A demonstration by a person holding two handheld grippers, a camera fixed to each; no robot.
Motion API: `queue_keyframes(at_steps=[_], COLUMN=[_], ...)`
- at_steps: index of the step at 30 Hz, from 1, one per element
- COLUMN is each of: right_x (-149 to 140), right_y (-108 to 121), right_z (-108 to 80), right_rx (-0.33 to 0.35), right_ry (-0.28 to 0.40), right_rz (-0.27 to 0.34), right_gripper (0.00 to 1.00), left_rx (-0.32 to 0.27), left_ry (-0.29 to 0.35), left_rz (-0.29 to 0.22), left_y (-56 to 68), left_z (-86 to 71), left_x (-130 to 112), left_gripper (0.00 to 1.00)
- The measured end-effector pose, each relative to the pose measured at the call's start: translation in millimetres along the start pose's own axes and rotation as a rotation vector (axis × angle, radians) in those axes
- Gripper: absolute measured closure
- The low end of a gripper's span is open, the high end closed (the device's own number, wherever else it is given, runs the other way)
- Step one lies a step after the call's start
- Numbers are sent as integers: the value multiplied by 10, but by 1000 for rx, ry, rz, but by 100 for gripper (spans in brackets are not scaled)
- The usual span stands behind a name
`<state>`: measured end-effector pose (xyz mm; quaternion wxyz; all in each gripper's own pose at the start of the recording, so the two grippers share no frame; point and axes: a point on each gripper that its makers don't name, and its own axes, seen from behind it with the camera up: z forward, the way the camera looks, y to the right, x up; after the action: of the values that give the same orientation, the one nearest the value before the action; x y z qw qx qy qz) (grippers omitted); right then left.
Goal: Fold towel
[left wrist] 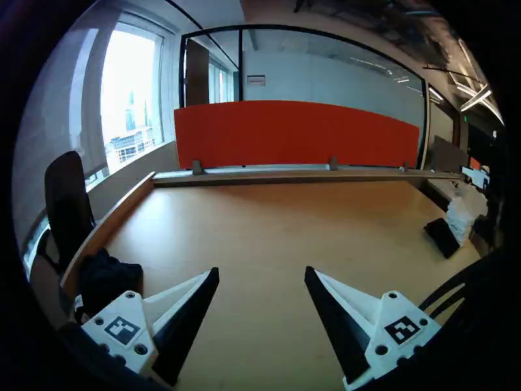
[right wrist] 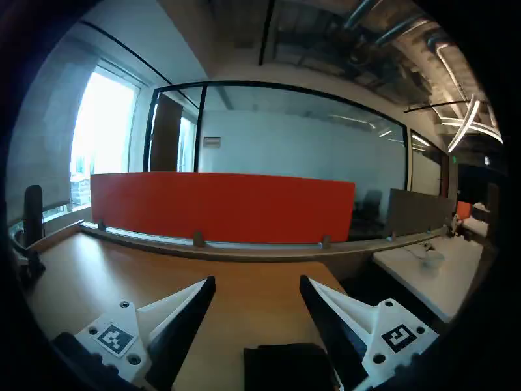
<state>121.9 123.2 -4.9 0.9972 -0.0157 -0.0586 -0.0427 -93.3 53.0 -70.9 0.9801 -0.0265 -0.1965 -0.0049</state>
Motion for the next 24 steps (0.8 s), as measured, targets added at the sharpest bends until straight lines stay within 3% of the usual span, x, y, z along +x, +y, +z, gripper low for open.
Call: queue_keyframes(at_steps=[17,24], right_x=[242,358], right_y=[-839,-1149], right_z=[-47,-63], right_rx=[77,96], right_ry=[35,54], right_rz=[-3,11], right_gripper=[0,0], left_rx=[7,15], left_ry=[205,276], left_rz=[-18,-18], left_y=[-210,-268], left_z=[119,196], left_x=[984,1281], left_gripper=[2,2])
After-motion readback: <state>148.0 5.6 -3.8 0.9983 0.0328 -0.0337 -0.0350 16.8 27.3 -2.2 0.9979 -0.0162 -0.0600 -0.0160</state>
